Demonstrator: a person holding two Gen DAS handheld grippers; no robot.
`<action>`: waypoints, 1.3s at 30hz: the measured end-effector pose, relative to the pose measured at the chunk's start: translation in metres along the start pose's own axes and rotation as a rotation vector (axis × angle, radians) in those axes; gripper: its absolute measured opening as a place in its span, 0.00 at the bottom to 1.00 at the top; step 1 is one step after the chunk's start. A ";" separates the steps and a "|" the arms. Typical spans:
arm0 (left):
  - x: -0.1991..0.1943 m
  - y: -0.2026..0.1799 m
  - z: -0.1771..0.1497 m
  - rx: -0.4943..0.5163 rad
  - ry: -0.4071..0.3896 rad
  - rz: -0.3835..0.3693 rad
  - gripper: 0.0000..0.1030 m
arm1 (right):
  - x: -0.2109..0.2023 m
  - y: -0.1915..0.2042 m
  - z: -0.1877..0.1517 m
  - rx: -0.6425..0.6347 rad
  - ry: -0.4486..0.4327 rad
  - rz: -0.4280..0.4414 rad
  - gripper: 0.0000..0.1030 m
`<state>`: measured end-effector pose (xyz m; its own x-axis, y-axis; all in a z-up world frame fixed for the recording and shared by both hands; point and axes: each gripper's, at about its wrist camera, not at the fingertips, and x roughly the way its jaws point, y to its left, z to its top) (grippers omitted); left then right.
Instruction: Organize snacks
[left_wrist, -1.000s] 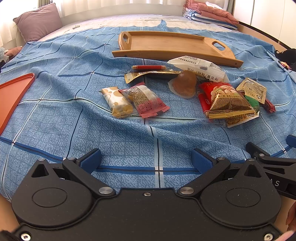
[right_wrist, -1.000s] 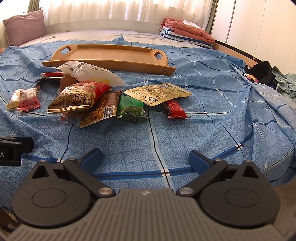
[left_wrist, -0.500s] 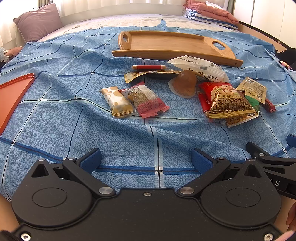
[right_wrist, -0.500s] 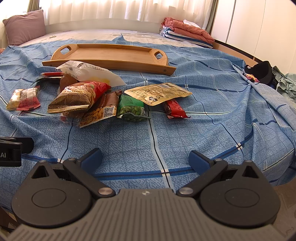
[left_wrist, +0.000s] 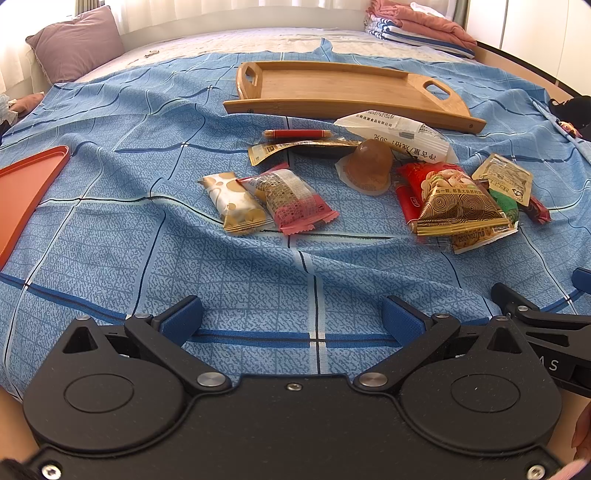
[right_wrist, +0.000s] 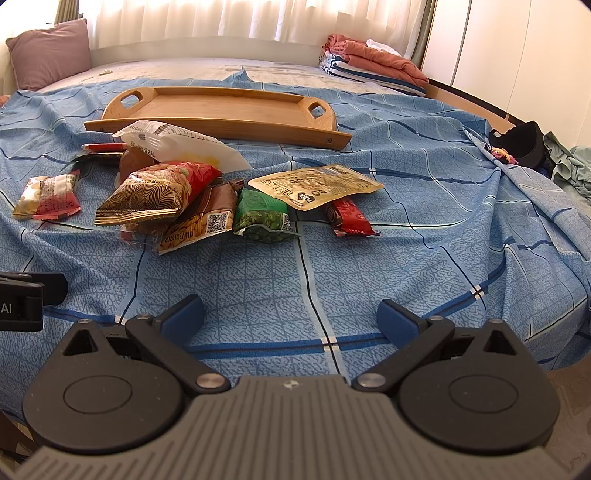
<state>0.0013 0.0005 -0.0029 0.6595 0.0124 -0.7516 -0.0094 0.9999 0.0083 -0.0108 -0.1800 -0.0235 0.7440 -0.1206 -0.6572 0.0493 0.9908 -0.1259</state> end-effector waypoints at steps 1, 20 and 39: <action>0.000 0.000 0.000 0.000 0.000 0.000 1.00 | 0.000 0.000 0.000 0.000 0.000 0.000 1.00; 0.005 0.001 0.004 0.003 0.023 -0.003 1.00 | 0.002 0.000 0.000 0.003 0.009 -0.001 1.00; 0.007 0.005 0.006 0.012 0.017 -0.010 1.00 | 0.000 -0.002 0.010 -0.036 0.032 0.033 1.00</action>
<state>0.0102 0.0050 -0.0037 0.6468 0.0028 -0.7627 0.0064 0.9999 0.0090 -0.0044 -0.1817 -0.0159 0.7234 -0.0907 -0.6844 0.0013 0.9915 -0.1300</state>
